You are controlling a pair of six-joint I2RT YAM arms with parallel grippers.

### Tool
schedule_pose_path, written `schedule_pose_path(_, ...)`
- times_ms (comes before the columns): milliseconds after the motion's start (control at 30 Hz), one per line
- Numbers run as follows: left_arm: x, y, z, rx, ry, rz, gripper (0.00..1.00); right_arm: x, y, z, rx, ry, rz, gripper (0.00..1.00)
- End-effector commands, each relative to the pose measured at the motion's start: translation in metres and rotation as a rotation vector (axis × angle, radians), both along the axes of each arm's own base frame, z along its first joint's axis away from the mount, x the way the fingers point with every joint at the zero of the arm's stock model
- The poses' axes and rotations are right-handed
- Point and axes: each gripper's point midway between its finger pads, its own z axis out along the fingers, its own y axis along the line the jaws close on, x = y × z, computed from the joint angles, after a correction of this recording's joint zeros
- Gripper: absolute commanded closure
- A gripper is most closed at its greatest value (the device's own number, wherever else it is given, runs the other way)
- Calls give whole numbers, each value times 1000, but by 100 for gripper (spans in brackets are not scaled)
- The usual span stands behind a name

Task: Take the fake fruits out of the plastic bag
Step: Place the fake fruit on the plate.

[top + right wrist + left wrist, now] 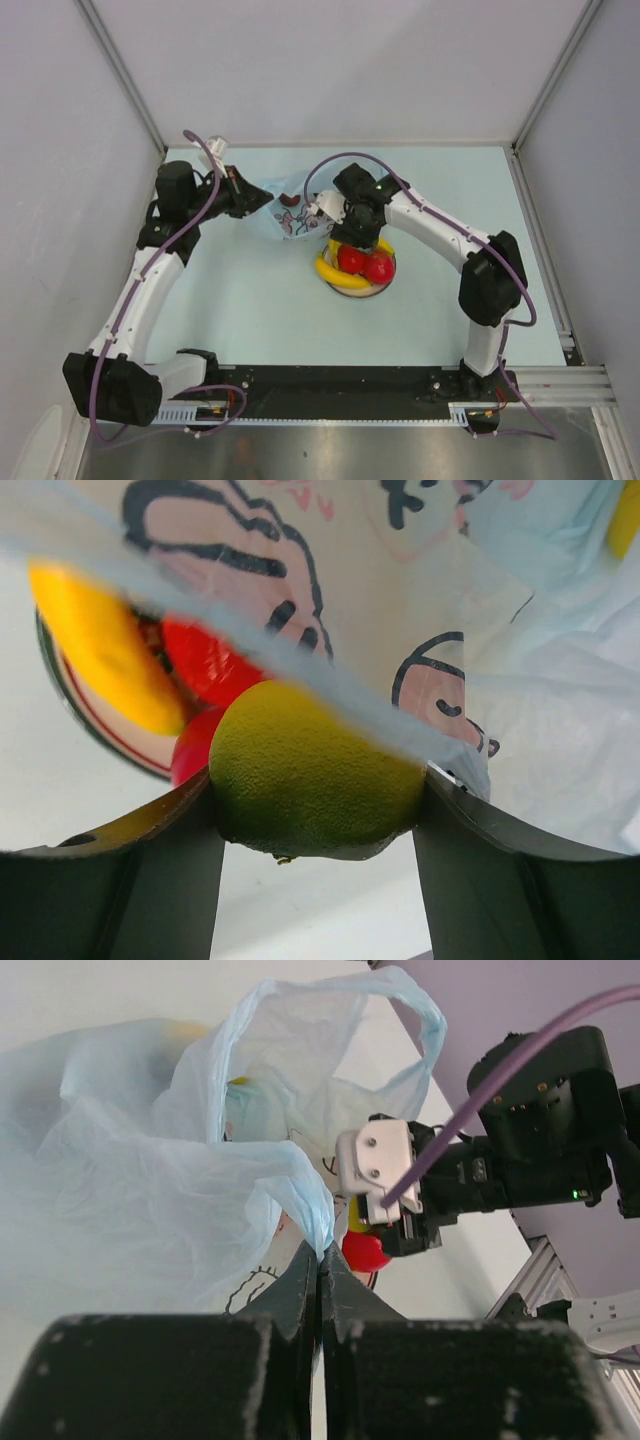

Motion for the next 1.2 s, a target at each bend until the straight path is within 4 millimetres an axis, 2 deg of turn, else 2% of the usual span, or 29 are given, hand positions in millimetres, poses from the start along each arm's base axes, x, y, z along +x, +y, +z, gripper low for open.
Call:
schedule_pose_path(0,-3,7,22,8,-77,19,99,14,16,6,39,-12,-5,55)
schedule_pose_path(100,-2,9,23,9,-81,25,99,8,8,-14,-20,22,-17,51)
schedule_pose_path(200,-1,9,23,9,-79,25,99,4,3,-19,-38,27,-24,42)
schedule_pose_path(300,0,9,22,6,-77,26,99,1,-2,-20,-55,11,-41,14)
schedule_pose_path(333,1,9,21,4,-73,25,99,2,-2,-17,-51,-1,-48,1)
schedule_pose_path(433,1,8,19,4,-67,20,99,-2,8,5,10,-11,-50,0)
schedule_pose_path(467,0,8,18,8,-64,18,99,1,15,26,64,-33,-52,0)
schedule_pose_path(533,-2,9,15,16,-56,15,100,-8,25,51,143,6,-35,0)
schedule_pose_path(567,-4,9,13,20,-53,14,100,-4,34,79,217,-20,-29,0)
schedule_pose_path(600,-8,10,14,26,-64,11,100,-9,40,93,295,10,-27,0)
schedule_pose_path(700,-20,11,4,45,-44,-2,100,-3,52,135,481,7,-64,0)
schedule_pose_path(767,-31,13,-2,57,-28,-6,100,8,65,148,567,-19,-63,0)
schedule_pose_path(800,-34,14,-3,68,-29,-5,100,10,71,145,587,-13,-59,2)
schedule_pose_path(900,-47,15,-10,78,-12,-10,100,21,95,131,604,-10,-22,18)
schedule_pose_path(933,-51,16,-16,84,16,-14,100,22,109,110,565,9,1,34)
schedule_pose_path(1000,-56,18,-17,91,25,-7,100,26,117,86,516,20,3,47)
schedule_pose_path(1033,-60,19,-19,96,33,-4,100,28,127,58,482,50,-2,58)
schedule_pose_path(1100,-68,21,-16,105,20,2,100,37,132,30,430,36,-50,64)
schedule_pose_path(1133,-73,24,-18,115,39,11,100,46,140,23,439,18,-60,67)
schedule_pose_path(1167,-79,26,-17,122,36,21,100,51,147,-4,404,33,-100,69)
